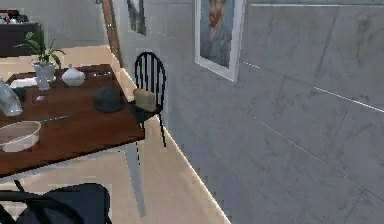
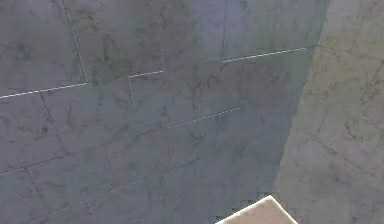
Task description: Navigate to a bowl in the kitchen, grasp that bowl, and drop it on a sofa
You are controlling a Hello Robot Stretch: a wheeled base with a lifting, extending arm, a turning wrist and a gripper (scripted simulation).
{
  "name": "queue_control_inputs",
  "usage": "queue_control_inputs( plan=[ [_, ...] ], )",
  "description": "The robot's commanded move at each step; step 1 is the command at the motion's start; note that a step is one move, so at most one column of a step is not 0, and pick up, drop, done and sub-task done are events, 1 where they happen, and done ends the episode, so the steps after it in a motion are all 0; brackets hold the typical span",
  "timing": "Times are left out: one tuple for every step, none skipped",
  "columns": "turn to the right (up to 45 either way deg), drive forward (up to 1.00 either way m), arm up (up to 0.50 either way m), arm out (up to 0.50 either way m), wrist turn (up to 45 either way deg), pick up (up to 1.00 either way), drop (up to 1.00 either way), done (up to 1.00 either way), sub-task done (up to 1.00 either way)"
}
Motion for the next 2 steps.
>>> queue_control_inputs(
  plan=[
    [0.0,0.70,0.00,0.00,0.0,0.00,0.00,0.00,0.00],
    [-45.0,0.00,0.00,0.00,0.0,0.00,0.00,0.00,0.00]
  ],
)
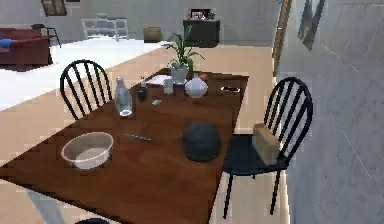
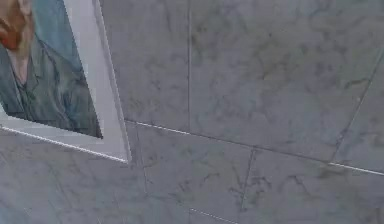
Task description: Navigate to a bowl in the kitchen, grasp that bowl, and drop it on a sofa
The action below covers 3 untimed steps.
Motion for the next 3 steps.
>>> queue_control_inputs(
  plan=[
    [-45.0,0.00,0.00,0.00,0.0,0.00,0.00,0.00,0.00],
    [-45.0,0.00,0.00,0.00,0.0,0.00,0.00,0.00,0.00],
    [-30.0,0.00,0.00,0.00,0.0,0.00,0.00,0.00,0.00]
  ],
)
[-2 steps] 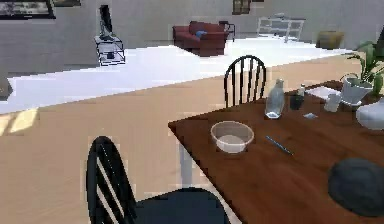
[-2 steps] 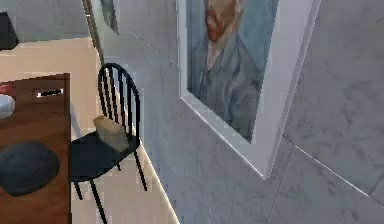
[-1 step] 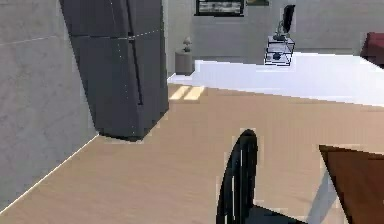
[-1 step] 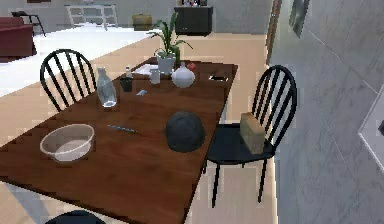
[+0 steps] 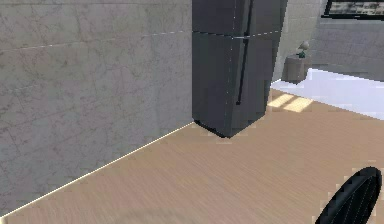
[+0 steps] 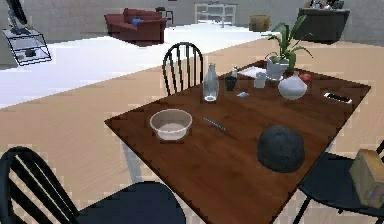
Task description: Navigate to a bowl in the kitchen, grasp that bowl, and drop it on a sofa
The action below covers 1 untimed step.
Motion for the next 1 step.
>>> queue_control_inputs(
  plan=[
    [0.0,0.00,0.50,0.00,0.0,0.00,0.00,0.00,0.00]
  ],
)
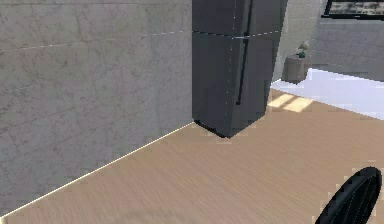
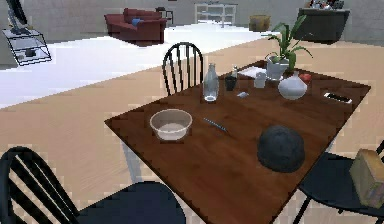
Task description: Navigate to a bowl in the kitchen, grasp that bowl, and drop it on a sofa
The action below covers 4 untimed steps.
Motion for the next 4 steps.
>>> queue_control_inputs(
  plan=[
    [0.0,0.00,0.38,0.00,0.0,0.00,0.00,0.00,0.00],
    [0.0,0.00,0.00,0.50,0.0,0.00,0.00,0.00,0.00],
    [0.0,0.00,0.00,0.00,45.0,0.00,0.00,0.00,0.00],
    [0.0,0.00,0.00,0.00,45.0,0.00,0.00,0.00,0.00]
  ],
)
